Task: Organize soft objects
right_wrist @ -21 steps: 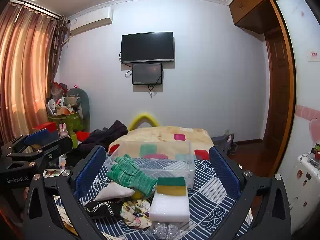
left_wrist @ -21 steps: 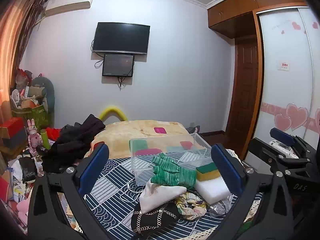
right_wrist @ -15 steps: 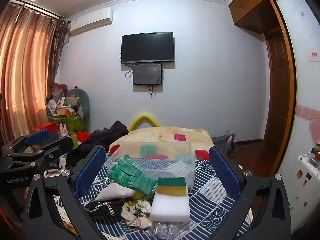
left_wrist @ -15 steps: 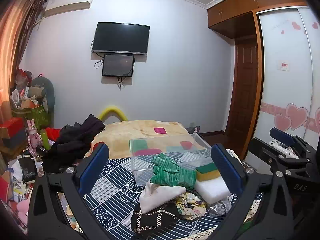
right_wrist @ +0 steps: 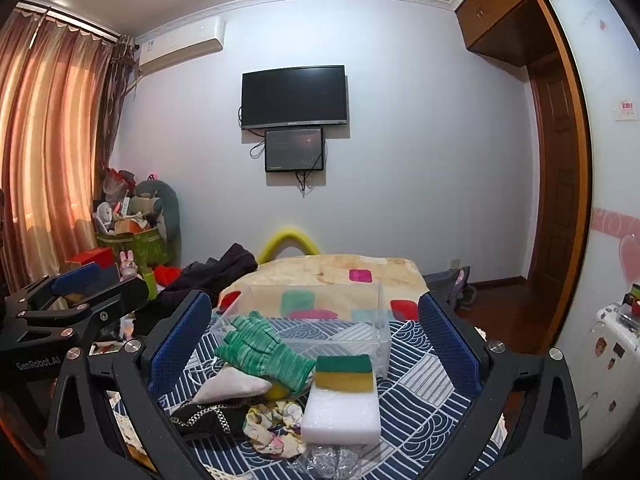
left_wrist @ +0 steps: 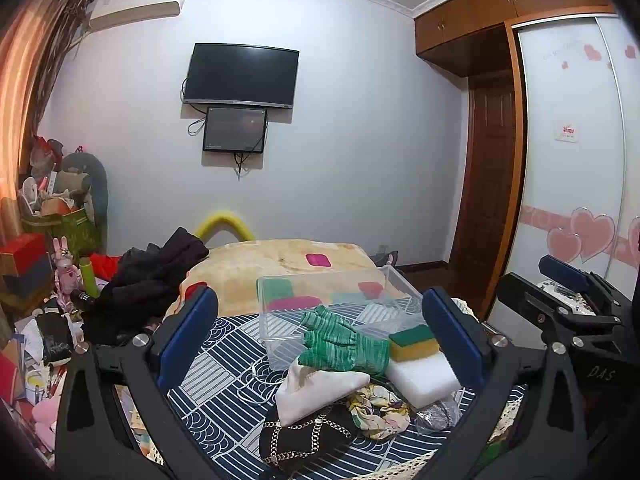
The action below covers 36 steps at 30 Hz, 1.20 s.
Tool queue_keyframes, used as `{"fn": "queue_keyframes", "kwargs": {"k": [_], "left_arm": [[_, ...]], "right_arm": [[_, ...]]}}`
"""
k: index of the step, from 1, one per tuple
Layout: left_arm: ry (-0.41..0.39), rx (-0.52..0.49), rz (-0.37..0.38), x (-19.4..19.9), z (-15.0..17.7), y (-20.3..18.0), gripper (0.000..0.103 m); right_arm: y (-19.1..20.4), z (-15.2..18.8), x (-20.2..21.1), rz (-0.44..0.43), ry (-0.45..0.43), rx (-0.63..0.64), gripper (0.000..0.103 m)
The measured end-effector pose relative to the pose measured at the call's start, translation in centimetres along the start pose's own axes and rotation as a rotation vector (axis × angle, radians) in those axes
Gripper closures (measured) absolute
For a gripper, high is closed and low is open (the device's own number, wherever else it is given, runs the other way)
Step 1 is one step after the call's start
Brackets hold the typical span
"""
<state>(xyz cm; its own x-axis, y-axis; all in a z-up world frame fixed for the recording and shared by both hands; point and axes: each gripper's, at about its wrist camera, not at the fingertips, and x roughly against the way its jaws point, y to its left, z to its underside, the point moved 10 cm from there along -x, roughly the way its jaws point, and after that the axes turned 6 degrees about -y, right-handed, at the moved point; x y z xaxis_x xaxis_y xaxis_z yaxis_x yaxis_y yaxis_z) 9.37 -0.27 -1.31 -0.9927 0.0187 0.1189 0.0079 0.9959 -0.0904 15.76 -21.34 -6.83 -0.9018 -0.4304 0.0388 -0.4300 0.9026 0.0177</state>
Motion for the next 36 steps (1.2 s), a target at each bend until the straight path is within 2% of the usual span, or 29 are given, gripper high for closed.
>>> {"fn": "queue_keyframes", "kwargs": {"k": [36], "left_arm": [[0.003,0.011,0.008,-0.05,0.25,-0.07,0.000]], "right_arm": [[0.21,-0.08,0.34,-0.001,-0.013,-0.001,0.000]]}}
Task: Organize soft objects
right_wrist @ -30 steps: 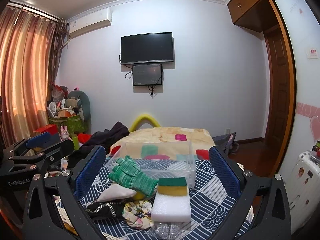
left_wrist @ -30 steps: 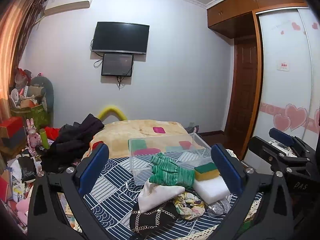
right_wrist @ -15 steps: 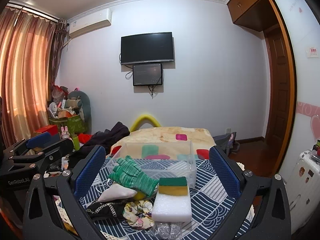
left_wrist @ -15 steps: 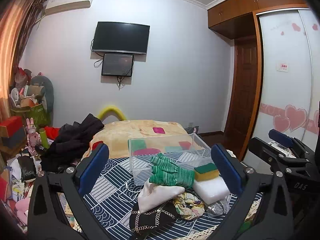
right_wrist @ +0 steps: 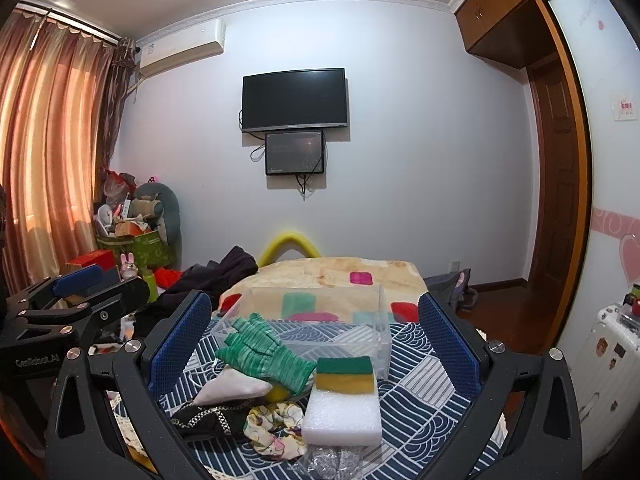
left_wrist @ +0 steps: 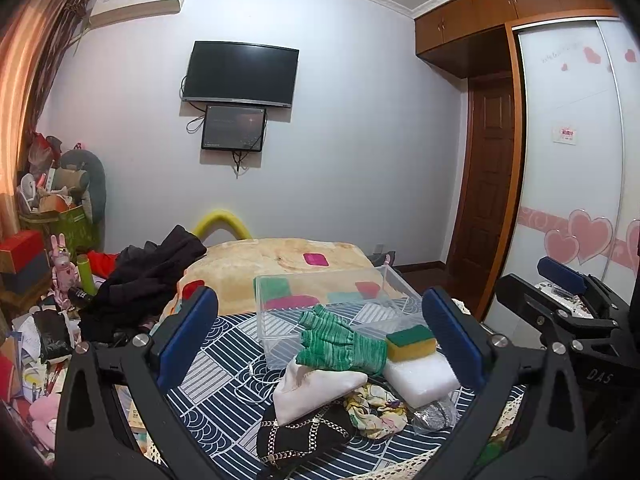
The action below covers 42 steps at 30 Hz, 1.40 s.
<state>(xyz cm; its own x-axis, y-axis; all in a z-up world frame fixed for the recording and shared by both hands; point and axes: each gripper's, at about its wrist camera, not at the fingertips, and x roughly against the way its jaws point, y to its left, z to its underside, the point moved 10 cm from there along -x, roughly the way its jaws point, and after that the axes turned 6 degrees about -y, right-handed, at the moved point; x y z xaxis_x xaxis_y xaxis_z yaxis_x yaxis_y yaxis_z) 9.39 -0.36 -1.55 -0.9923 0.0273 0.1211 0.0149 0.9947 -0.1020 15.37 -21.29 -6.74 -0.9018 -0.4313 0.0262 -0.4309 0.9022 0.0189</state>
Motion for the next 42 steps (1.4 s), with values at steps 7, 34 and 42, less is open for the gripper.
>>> {"fn": "queue_keyframes", "kwargs": {"k": [7,34,42], "left_arm": [[0.013,0.015,0.017,-0.5,0.5,0.1,0.000],[0.381,0.102,0.070,-12.8,10.4,0.9,0.038],[0.437,0.116,0.074,-14.5,12.5,0.4,0.046]], "right_arm": [[0.2,-0.1,0.0,0.007,-0.023,0.023,0.000],[-4.1,10.3,-8.3,-0.001,0.322,-0.059,0.027],[-3.8,12.1,-9.8,-0.047,0.389,-0.078,0.027]]}}
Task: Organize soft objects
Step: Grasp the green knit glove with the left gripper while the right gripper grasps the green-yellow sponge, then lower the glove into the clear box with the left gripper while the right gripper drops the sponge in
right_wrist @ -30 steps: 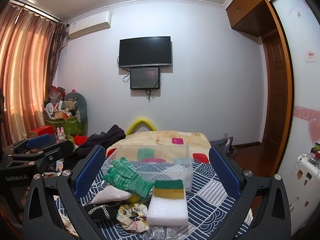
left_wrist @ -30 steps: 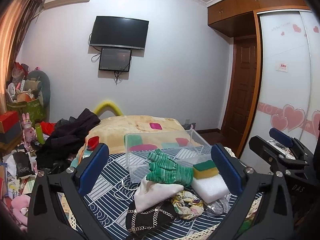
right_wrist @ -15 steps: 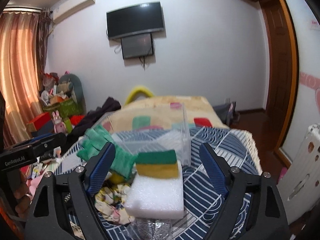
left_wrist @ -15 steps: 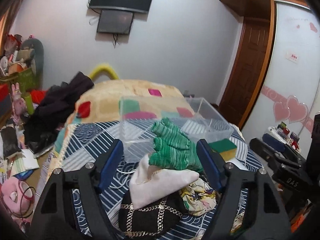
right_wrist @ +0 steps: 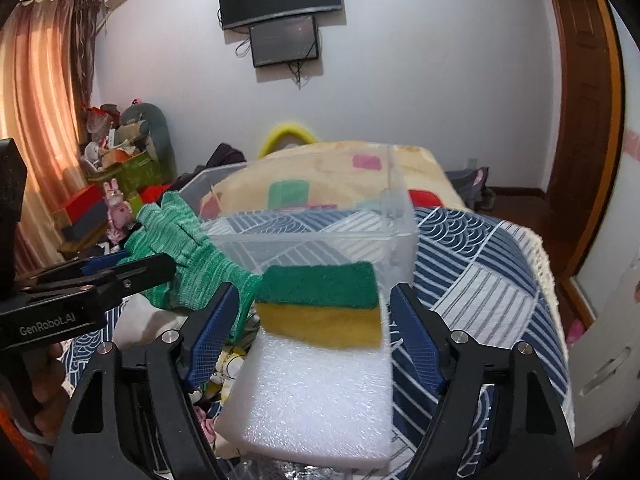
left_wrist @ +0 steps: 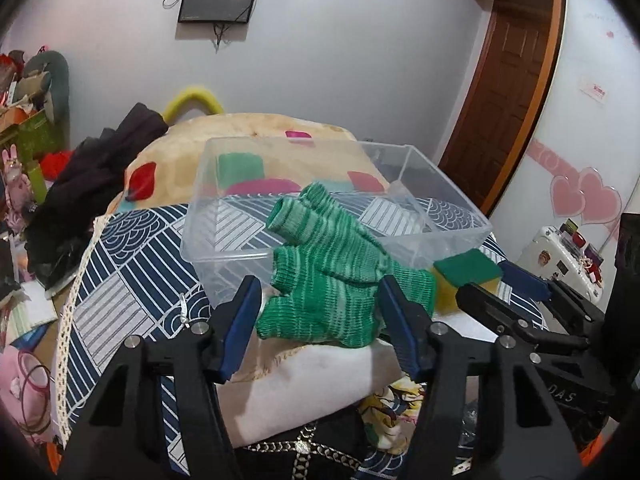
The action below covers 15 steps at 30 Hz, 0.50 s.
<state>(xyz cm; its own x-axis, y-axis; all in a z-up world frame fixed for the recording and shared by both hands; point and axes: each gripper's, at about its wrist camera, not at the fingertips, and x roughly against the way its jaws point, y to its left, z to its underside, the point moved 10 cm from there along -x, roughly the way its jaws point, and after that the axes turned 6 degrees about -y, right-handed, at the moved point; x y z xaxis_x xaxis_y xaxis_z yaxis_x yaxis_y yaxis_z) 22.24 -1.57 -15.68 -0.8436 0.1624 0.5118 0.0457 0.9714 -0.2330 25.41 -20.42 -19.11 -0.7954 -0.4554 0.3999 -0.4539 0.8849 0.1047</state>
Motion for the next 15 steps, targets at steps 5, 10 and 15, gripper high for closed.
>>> {"fn": "queue_keyframes", "kwargs": {"k": [5,10,15], "left_arm": [[0.014,0.010,0.019,-0.3,0.6,-0.2,0.064],[-0.007,-0.002,0.031,0.3,0.7,-0.5,0.081],[-0.048,-0.016,0.028,2.1,0.5,-0.7,0.085]], "right_arm": [[0.1,0.6,-0.7,0.013,0.036,0.012,0.031],[-0.3,0.9,-0.8,0.020,0.049,-0.006,0.040],[-0.6,0.5,0.3,0.025,0.026,-0.010,0.041]]}}
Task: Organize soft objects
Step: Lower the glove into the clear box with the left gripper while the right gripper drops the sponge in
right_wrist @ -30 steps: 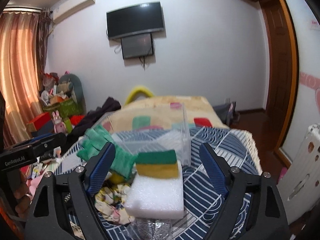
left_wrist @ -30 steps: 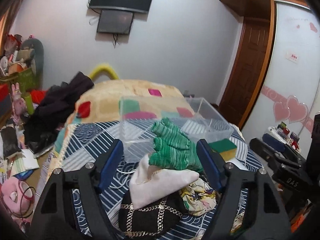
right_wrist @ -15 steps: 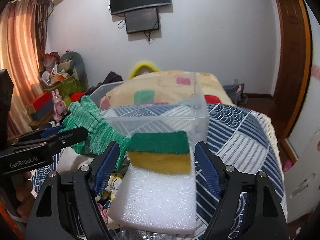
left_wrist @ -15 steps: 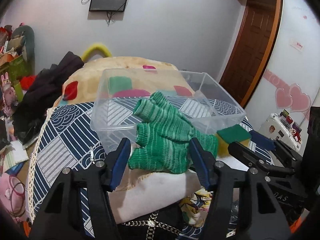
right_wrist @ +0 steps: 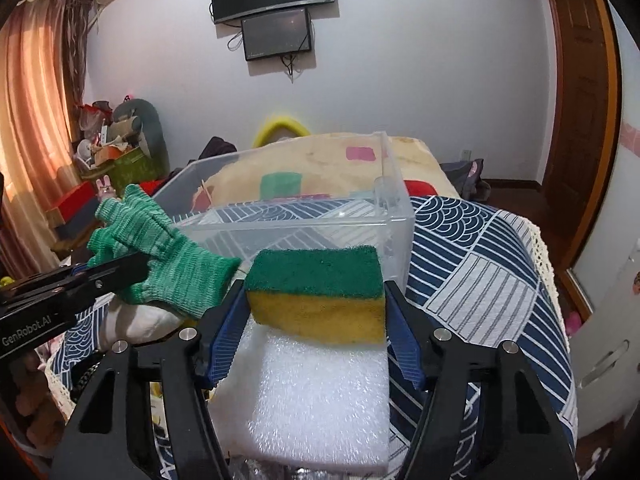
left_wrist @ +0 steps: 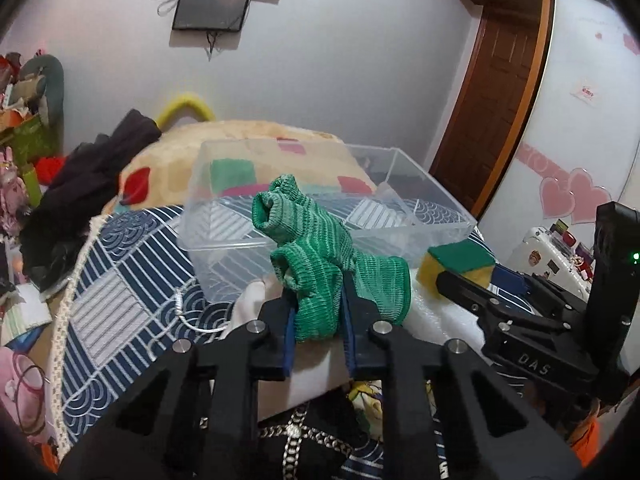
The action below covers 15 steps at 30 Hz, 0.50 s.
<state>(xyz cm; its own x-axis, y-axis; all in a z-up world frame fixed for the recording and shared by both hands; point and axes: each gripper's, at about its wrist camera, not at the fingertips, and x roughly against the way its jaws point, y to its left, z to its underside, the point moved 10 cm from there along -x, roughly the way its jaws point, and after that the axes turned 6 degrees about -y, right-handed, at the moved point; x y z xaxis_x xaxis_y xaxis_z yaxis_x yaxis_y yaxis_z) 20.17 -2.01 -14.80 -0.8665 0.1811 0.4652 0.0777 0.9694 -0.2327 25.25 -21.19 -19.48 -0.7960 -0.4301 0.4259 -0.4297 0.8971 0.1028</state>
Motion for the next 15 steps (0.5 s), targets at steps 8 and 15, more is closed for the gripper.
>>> {"fn": "queue_keyframes", "kwargs": {"k": [8,15], "left_arm": [[-0.091,0.001,-0.015,3.4,-2.6,0.6,0.086],[-0.153,-0.026,-0.063,5.4,-5.7,1.7,0.086]], "right_arm": [[0.2,-2.0,2.4,0.003,-0.073,0.003,0.041],[0.5,-4.5,3.7,0.031,-0.136,0.048,0.041]]}}
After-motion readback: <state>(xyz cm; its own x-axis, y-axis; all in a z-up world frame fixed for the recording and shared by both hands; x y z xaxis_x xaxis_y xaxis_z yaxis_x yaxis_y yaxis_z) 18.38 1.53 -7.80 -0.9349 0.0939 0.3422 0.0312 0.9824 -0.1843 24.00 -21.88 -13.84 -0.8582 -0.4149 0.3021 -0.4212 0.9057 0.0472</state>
